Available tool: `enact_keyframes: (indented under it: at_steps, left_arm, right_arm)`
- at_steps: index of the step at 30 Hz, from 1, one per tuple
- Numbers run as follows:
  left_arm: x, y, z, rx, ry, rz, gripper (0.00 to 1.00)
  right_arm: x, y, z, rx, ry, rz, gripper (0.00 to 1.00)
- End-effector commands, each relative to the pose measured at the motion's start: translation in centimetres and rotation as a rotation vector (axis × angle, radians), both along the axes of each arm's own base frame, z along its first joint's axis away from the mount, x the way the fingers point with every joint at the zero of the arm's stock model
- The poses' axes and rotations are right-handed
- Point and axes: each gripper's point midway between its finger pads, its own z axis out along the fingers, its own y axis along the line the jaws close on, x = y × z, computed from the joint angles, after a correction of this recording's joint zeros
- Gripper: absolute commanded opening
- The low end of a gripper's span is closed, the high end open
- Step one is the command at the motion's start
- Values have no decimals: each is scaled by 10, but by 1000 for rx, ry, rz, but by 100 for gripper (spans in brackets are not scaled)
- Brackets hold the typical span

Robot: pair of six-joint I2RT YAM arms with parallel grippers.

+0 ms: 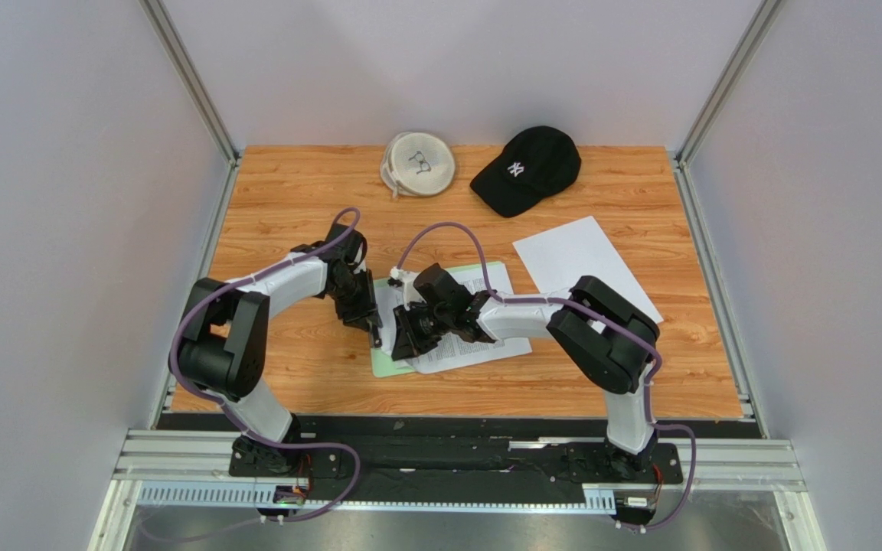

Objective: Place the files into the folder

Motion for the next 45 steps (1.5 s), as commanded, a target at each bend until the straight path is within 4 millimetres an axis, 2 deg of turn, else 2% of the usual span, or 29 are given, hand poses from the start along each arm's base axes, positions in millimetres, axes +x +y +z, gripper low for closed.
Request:
enact_keyframes:
  at_steps: [1,12,17,27,30,33,41,45]
  left_arm:
    - [7,-8,12,-46,-45,-1,0]
    - [6,-4,11,-23,-33,8,0]
    - [7,-6,11,-29,-27,9,0]
    - [4,-2,8,-2,-10,5,0]
    - [4,-1,8,2,-10,1,0]
    - [4,-1,7,2,-8,-1,0]
    - [2,-1,7,0,-5,-3,0]
    - [2,-1,5,1,-1,-3,0]
  right_arm:
    - [-1,6,-6,-6,-44,24,8]
    - [10,16,-1,-17,-90,17,8]
    - [6,17,1,-14,-89,27,9]
    - [3,18,-9,-46,-126,67,13]
    - [2,14,-12,-70,-129,74,21]
    - [2,15,-5,-57,-137,75,33]
    - [3,20,16,-38,-134,72,45]
    - [5,21,41,-5,-148,54,50]
